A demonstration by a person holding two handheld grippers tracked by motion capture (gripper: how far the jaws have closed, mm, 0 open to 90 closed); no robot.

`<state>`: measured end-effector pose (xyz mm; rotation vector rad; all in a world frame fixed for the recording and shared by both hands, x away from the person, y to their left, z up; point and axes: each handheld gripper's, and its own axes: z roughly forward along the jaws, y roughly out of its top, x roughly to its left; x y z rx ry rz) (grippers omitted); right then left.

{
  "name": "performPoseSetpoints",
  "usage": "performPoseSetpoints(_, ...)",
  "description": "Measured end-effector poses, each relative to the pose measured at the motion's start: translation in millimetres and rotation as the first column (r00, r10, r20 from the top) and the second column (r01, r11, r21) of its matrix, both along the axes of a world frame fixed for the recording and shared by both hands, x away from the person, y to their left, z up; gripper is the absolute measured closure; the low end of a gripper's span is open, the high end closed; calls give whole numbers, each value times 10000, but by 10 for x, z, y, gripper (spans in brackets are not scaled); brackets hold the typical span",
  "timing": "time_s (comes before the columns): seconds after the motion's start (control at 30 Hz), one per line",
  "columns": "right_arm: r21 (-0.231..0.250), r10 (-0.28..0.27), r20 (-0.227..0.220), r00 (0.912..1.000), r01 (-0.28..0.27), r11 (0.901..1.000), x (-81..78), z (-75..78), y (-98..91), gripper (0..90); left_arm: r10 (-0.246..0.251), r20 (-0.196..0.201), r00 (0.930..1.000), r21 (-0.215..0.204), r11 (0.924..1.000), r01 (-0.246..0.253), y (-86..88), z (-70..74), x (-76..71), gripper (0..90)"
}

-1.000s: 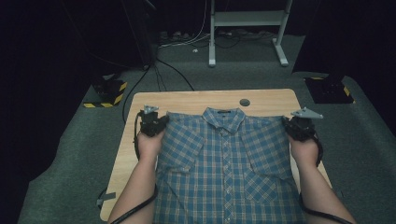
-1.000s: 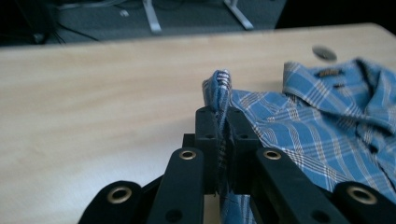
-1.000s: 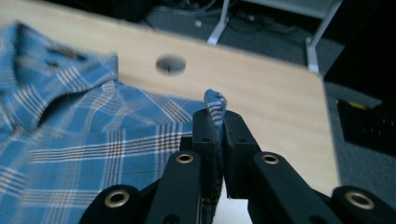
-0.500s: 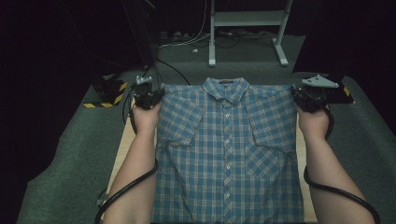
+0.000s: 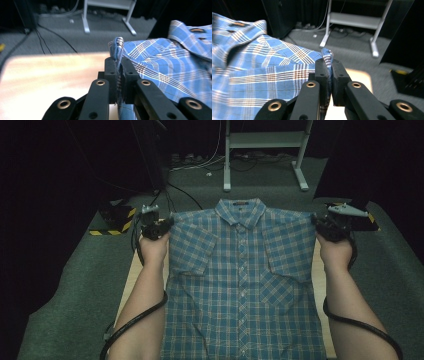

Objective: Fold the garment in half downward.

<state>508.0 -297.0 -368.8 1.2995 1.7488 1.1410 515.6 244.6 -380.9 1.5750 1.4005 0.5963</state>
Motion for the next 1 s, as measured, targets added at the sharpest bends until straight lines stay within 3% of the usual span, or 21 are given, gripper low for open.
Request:
performPoseSetpoints(0.07, 247, 87, -256, 9996, -80, 9997, -41, -169, 1, 851, -198, -215, 9996, -251, 9995, 192, -27, -247, -76, 853)
performPoseSetpoints(0.1, 247, 87, -256, 9996, -80, 9997, -41, -169, 1, 851, -198, -215, 9996, -251, 9995, 192, -27, -247, -76, 853)
performPoseSetpoints(0.13, 428, 194, -390, 9990, -177, 9989, -99, -301, 11, 850, -245, -256, 9994, -392, 9990, 235, -37, -319, -110, 853)
performPoseSetpoints(0.2, 373, 267, -450, 9986, -251, 9990, -139, -353, 22, 850, -440, -194, 9988, -628, 9971, 427, -56, -448, -207, 852)
performPoseSetpoints(0.23, 149, 377, -410, 9984, -371, 9992, -202, -402, 37, 851, -520, -155, 9985, -682, 9964, 508, -63, -482, -248, 852)
performPoseSetpoints(0.3, 300, 630, -282, 9976, -622, 9976, -369, -483, 15, 850, -731, -25, 9973, -777, 9943, 727, -60, -560, -364, 852)
performPoseSetpoints(0.33, 300, 630, -282, 9976, -622, 9976, -369, -483, 15, 850, -824, -25, 9966, -788, 9935, 819, -50, -595, -422, 852)
performPoseSetpoints(0.4, 325, 782, -184, 9968, -775, 9965, -527, -545, -15, 850, -1060, 86, 9943, -855, 9906, 1063, -23, -667, -563, 851)
performPoseSetpoints(0.43, 318, 848, -93, 9964, -845, 9959, -687, -610, -39, 850, -1306, 206, 9912, -688, 9889, 1317, -9, -708, -676, 850)
performPoseSetpoints(0.53, 130, 970, -114, 9952, -969, 9952, -824, -680, -50, 850, -1591, 277, 9869, -713, 9844, 1607, 49, -830, -941, 849)
performPoseSetpoints(0.57, 39, 1046, -125, 9944, -1046, 9945, -993, -778, -72, 849, -1695, 237, 9852, -657, 9831, 1707, 63, -882, -1037, 848)
performPoseSetpoints(0.6, 39, 1046, -125, 9944, -1046, 9945, -993, -778, -72, 849, -1752, 212, 9843, -569, 9827, 1761, 78, -937, -1132, 848)
performPoseSetpoints(0.63, -27, 1147, -264, 9931, -1148, 9934, -1158, -903, -96, 849, -1791, 139, 9837, -544, 9822, 1796, 91, -997, -1221, 848)
performPoseSetpoints(0.67, -27, 1179, -388, 9923, -1181, 9930, -1239, -973, -110, 849, -1909, -153, 9815, -359, 9811, 1903, 102, -1126, -1372, 847)
performPoseSetpoints(0.73, -78, 1217, -482, 9914, -1223, 9925, -1316, -1045, -126, 849, -1937, -318, 9805, -166, 9810, 1933, 99, -1188, -1437, 846)
performPoseSetpoints(0.77, -143, 1271, -809, 9886, -1286, 9916, -1474, -1204, -165, 848, -2032, -626, 9771, 70, 9789, 2040, 99, -1303, -1542, 845)
performPoseSetpoints(0.8, -143, 1271, -809, 9886, -1286, 9916, -1474, -1204, -165, 848, -2032, -626, 9771, 70, 9789, 2040, 99, -1303, -1542, 844)
performPoseSetpoints(0.83, -157, 1292, -908, 9875, -1311, 9912, -1520, -1255, -178, 848, -2000, -905, 9756, 319, 9785, 2035, 94, -1369, -1608, 844)
performPoseSetpoints(0.87, -288, 1400, -1244, 9823, -1446, 9891, -1642, -1403, -195, 847, -1953, -1064, 9750, 331, 9793, 1998, 91, -1397, -1635, 841)
performPoseSetpoints(0.9, -288, 1400, -1244, 9823, -1446, 9891, -1642, -1403, -195, 847, -1952, -1186, 9736, 363, 9790, 2007, 89, -1419, -1659, 841)
performPoseSetpoints(1.0, -859, 1496, -1604, 9757, -1647, 9826, -1772, -1585, -182, 847, -2029, -1534, 9671, 1266, 9666, 2228, 16, -1465, -1740, 835)
